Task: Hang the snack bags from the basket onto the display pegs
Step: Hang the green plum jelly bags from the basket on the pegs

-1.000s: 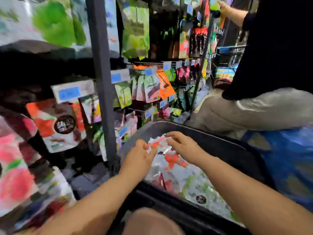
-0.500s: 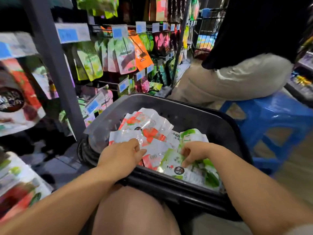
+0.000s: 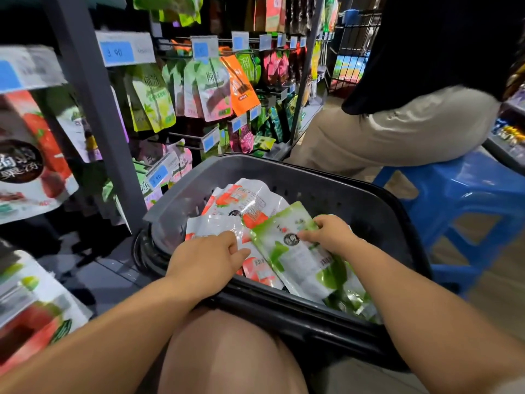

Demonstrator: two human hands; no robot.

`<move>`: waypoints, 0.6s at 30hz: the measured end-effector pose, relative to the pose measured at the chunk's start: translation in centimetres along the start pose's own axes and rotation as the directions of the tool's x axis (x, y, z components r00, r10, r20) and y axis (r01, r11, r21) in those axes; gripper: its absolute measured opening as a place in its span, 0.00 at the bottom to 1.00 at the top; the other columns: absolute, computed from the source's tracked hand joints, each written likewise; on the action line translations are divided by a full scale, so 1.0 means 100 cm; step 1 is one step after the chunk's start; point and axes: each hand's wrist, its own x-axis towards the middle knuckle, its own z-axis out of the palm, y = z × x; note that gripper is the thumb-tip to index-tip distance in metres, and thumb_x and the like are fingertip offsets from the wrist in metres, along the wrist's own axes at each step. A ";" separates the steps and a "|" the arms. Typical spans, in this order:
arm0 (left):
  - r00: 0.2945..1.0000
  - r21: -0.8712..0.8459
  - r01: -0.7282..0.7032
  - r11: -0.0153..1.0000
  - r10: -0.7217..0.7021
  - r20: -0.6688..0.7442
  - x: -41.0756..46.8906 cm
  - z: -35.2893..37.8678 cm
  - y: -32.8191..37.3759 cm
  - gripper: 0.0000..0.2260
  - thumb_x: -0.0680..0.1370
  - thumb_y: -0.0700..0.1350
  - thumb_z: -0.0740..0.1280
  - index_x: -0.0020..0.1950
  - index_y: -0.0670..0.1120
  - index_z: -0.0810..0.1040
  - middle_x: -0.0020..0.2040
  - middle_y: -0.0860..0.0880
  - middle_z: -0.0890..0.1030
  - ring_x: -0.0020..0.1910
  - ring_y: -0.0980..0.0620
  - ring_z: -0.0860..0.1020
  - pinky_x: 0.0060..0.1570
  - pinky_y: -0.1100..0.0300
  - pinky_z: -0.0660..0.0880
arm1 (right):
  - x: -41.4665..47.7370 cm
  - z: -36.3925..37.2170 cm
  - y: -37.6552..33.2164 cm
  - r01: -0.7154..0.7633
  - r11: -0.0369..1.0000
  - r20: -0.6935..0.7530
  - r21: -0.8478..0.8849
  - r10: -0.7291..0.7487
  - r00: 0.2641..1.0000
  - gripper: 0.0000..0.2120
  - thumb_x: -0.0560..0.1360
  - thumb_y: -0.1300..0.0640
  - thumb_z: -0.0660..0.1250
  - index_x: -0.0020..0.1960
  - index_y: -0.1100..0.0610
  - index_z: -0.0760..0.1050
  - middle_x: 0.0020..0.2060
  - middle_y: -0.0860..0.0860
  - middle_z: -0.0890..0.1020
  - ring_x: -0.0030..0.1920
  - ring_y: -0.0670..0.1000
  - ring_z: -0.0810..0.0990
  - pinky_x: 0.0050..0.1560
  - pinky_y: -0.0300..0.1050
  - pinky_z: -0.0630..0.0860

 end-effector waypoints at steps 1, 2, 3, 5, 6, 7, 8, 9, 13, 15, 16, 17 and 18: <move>1.000 0.000 0.000 1.000 0.000 -0.001 0.000 0.000 0.000 0.17 0.80 0.64 0.54 0.45 0.52 0.70 0.40 0.52 0.77 0.44 0.49 0.75 0.40 0.56 0.66 | 0.003 0.002 0.000 -0.024 0.998 -0.062 0.053 0.027 0.998 0.15 0.72 0.44 0.74 0.43 0.54 0.75 0.34 0.47 0.80 0.37 0.50 0.79 0.40 0.47 0.77; 1.000 0.000 0.000 1.000 0.000 -0.003 0.000 0.000 -0.001 0.17 0.80 0.64 0.54 0.45 0.52 0.70 0.39 0.52 0.77 0.43 0.49 0.75 0.40 0.56 0.66 | 0.004 0.005 -0.001 -0.042 0.997 -0.108 0.065 0.048 0.993 0.16 0.73 0.43 0.74 0.49 0.54 0.76 0.38 0.47 0.81 0.40 0.51 0.81 0.43 0.49 0.79; 1.000 -0.001 0.000 1.000 0.000 -0.003 0.001 -0.001 -0.001 0.17 0.80 0.63 0.54 0.45 0.52 0.70 0.39 0.52 0.77 0.43 0.50 0.75 0.39 0.56 0.66 | 0.005 0.008 -0.001 -0.056 0.997 -0.133 0.049 0.062 0.989 0.18 0.73 0.43 0.73 0.55 0.53 0.74 0.42 0.46 0.81 0.42 0.51 0.81 0.43 0.49 0.79; 1.000 0.000 -0.001 1.000 0.001 0.002 0.001 -0.002 -0.002 0.17 0.80 0.63 0.54 0.45 0.52 0.70 0.39 0.52 0.78 0.43 0.50 0.76 0.39 0.56 0.66 | 0.006 0.015 0.000 -0.068 0.997 -0.142 -0.022 0.064 0.988 0.27 0.72 0.42 0.73 0.64 0.51 0.68 0.49 0.47 0.76 0.47 0.52 0.79 0.43 0.47 0.75; 1.000 0.003 0.000 1.000 0.000 0.005 0.002 -0.002 -0.003 0.17 0.80 0.63 0.54 0.46 0.52 0.70 0.39 0.52 0.78 0.43 0.50 0.76 0.39 0.56 0.66 | 0.007 0.019 0.001 -0.064 0.996 -0.140 -0.061 0.055 0.989 0.30 0.71 0.41 0.74 0.66 0.52 0.67 0.52 0.48 0.75 0.50 0.53 0.78 0.44 0.47 0.74; 1.000 0.005 0.001 1.000 -0.001 0.007 0.002 -0.002 -0.003 0.17 0.80 0.63 0.54 0.46 0.52 0.70 0.39 0.53 0.78 0.43 0.50 0.76 0.39 0.56 0.66 | 0.008 0.021 0.002 -0.061 0.993 -0.146 -0.106 0.045 0.988 0.30 0.70 0.39 0.74 0.64 0.53 0.67 0.55 0.50 0.75 0.52 0.54 0.76 0.46 0.47 0.72; 1.000 0.006 0.003 1.000 -0.003 0.010 0.002 -0.002 -0.003 0.16 0.80 0.63 0.54 0.46 0.52 0.70 0.39 0.53 0.77 0.44 0.50 0.76 0.39 0.56 0.66 | 0.008 0.022 0.002 -0.058 0.986 -0.153 -0.156 0.034 0.988 0.28 0.70 0.38 0.74 0.60 0.53 0.69 0.55 0.51 0.75 0.52 0.54 0.75 0.46 0.47 0.71; 1.000 0.006 0.004 1.000 -0.004 0.011 0.002 -0.002 -0.003 0.16 0.80 0.63 0.54 0.46 0.52 0.70 0.39 0.53 0.77 0.43 0.50 0.76 0.39 0.56 0.66 | 0.007 0.021 0.000 -0.057 0.976 -0.145 -0.210 0.027 0.989 0.25 0.70 0.36 0.72 0.54 0.53 0.70 0.53 0.52 0.76 0.50 0.54 0.75 0.45 0.46 0.70; 1.000 0.005 0.005 1.000 -0.005 0.017 0.002 -0.002 -0.003 0.17 0.80 0.64 0.54 0.46 0.52 0.71 0.41 0.52 0.79 0.43 0.50 0.76 0.40 0.56 0.67 | 0.002 0.023 -0.012 -0.019 0.915 0.065 -0.402 0.049 0.997 0.26 0.77 0.32 0.58 0.38 0.55 0.70 0.35 0.50 0.75 0.41 0.53 0.75 0.43 0.45 0.69; 1.000 0.003 0.004 1.000 -0.004 0.022 0.003 -0.002 -0.004 0.17 0.80 0.64 0.54 0.46 0.52 0.71 0.41 0.52 0.79 0.43 0.50 0.76 0.40 0.56 0.67 | -0.002 0.024 -0.016 0.018 0.920 0.144 -0.391 0.042 0.989 0.28 0.75 0.28 0.57 0.37 0.53 0.66 0.35 0.48 0.72 0.41 0.52 0.73 0.42 0.46 0.68; 1.000 -0.001 0.004 1.000 -0.004 0.026 0.003 -0.002 -0.004 0.17 0.80 0.63 0.54 0.46 0.52 0.70 0.40 0.52 0.79 0.43 0.51 0.76 0.39 0.56 0.66 | -0.005 0.023 -0.017 0.027 0.935 0.168 -0.355 0.036 0.985 0.28 0.72 0.26 0.59 0.38 0.52 0.66 0.36 0.47 0.72 0.41 0.51 0.73 0.41 0.46 0.68; 1.000 -0.008 0.003 1.000 -0.003 0.030 0.002 -0.002 -0.003 0.17 0.80 0.63 0.54 0.45 0.52 0.70 0.40 0.52 0.79 0.42 0.51 0.76 0.39 0.56 0.66 | -0.009 0.021 -0.018 0.030 0.952 0.188 -0.303 0.029 0.982 0.29 0.68 0.24 0.62 0.40 0.51 0.67 0.39 0.46 0.73 0.42 0.49 0.74 0.40 0.45 0.68; 0.999 -0.013 0.003 1.000 -0.003 0.034 0.002 -0.002 -0.003 0.16 0.80 0.63 0.55 0.45 0.52 0.70 0.39 0.52 0.78 0.42 0.51 0.75 0.39 0.56 0.65 | -0.013 0.020 -0.020 0.029 0.967 0.210 -0.255 0.026 0.977 0.30 0.64 0.23 0.66 0.43 0.50 0.68 0.41 0.45 0.74 0.44 0.48 0.75 0.41 0.44 0.69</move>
